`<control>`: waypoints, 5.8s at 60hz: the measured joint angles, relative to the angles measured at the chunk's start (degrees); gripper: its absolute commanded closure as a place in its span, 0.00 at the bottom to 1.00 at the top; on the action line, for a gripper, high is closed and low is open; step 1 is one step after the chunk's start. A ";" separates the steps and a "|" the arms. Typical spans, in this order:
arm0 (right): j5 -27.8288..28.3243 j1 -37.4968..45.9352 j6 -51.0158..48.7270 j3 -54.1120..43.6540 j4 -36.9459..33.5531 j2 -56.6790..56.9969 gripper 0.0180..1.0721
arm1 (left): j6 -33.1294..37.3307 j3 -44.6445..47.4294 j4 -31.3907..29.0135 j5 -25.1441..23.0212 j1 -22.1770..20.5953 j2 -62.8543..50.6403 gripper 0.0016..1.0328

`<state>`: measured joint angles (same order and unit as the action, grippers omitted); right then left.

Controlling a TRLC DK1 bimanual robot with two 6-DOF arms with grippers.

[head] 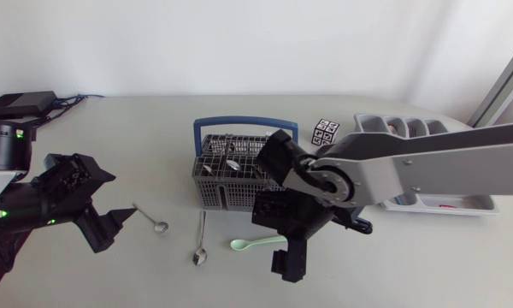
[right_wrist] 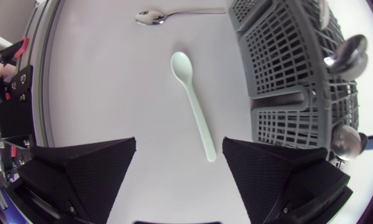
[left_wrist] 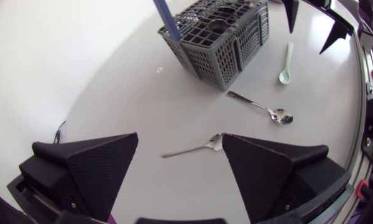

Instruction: Transfer all utensils from the basket to the drawer tray.

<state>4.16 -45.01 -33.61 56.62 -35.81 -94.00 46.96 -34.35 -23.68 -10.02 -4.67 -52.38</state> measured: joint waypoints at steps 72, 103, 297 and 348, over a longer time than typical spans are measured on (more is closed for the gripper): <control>0.44 -0.59 -10.19 9.44 0.50 -16.17 0.94 | 17.64 0.76 -5.44 -5.22 0.13 -0.66 0.12; 5.73 5.73 -15.17 0.72 -6.73 -1.60 0.95 | 19.37 0.76 -4.70 -5.62 1.95 -4.61 0.12; 9.57 27.43 -39.56 -22.38 -8.94 36.57 0.04 | 52.89 -21.92 -6.47 7.13 -0.90 -49.44 0.95; 10.78 17.20 -20.57 -23.58 -3.08 35.69 0.04 | 40.74 -25.38 -35.36 -5.79 -0.48 -37.24 0.97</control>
<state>14.94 -27.81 -54.17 33.04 -38.89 -58.30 87.70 -59.72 -59.05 -15.81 -5.15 -89.62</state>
